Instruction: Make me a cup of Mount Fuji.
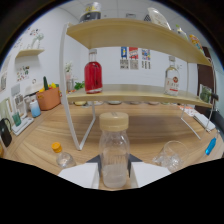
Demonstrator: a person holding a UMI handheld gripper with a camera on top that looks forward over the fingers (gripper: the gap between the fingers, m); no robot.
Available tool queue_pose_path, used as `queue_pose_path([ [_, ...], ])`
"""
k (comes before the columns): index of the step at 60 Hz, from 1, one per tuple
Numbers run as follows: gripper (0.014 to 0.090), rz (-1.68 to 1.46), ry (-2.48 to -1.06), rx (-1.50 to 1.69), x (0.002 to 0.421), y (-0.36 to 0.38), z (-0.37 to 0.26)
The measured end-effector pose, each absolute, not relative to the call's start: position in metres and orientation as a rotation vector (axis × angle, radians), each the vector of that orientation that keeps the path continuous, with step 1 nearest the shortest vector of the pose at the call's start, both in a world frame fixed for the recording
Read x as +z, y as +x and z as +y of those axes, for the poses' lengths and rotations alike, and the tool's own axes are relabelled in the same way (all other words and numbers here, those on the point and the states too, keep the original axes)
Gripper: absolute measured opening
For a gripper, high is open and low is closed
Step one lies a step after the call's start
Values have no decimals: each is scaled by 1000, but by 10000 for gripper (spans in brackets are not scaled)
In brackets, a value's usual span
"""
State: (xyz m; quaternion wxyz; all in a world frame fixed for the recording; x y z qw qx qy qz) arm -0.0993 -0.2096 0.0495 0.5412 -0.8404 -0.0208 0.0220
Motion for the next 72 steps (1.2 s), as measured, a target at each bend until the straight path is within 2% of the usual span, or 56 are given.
queue_pose_path([
  [16,450,-45,-2015,67,46,-96,-228],
  [20,562,-50,-2037,79,44,-96,-232],
  [25,833,-59,-2045,90,53,-93,-238],
  [26,865,-58,-2045,89,55,-92,-239],
  [28,848,-58,-2045,91,62,-90,-243],
  [38,856,-62,-2006,63,110,-72,-268],
  [52,862,13,-2065,1,160,-14,-302],
  [60,852,29,-2012,-4,238,6,-293],
  [72,852,37,-1851,14,360,16,-249],
])
